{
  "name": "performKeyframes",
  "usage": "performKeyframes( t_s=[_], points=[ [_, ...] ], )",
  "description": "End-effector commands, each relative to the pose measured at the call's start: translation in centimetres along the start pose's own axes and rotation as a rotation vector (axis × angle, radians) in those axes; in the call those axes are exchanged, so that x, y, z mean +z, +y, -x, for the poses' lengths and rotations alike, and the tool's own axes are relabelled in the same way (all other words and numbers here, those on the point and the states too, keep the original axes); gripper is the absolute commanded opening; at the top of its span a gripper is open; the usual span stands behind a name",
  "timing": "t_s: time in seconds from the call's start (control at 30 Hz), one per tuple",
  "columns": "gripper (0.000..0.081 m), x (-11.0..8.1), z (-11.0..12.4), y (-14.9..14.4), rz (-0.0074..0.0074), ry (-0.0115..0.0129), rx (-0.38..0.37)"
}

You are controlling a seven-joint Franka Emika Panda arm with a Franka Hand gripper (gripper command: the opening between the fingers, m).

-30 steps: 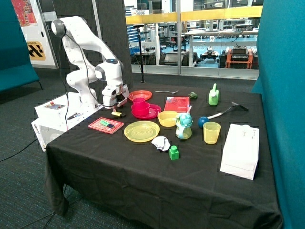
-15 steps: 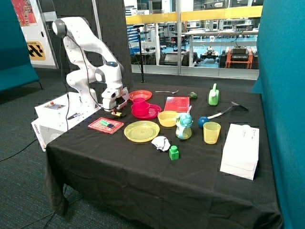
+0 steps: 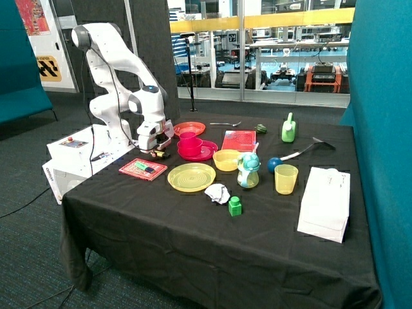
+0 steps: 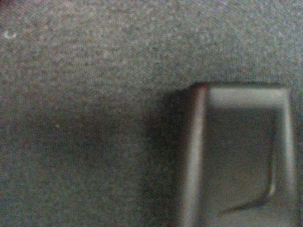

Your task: Put a highlighter on each book

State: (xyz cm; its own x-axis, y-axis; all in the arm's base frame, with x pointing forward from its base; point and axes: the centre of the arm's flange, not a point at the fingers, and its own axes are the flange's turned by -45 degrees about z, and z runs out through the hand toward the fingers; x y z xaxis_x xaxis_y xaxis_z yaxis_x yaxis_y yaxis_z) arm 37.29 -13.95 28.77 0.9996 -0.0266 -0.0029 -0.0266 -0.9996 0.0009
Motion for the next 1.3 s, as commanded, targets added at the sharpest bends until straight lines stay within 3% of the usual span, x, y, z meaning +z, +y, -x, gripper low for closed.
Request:
performKeyframes(
  t_s=[0.0, 0.37, 1.0, 1.27],
  points=[
    [0.0487, 0.52, 0.18, -0.01, -0.0009, 0.0029, -0.004],
    [0.0438, 0.72, 0.18, -0.21, -0.0008, 0.0029, -0.013],
    [0.0207, 1.17, 0.63, -0.68, -0.0008, 0.0029, -0.015],
    [0.0171, 1.45, 0.99, -0.85, -0.0008, 0.0029, -0.018]
  ],
)
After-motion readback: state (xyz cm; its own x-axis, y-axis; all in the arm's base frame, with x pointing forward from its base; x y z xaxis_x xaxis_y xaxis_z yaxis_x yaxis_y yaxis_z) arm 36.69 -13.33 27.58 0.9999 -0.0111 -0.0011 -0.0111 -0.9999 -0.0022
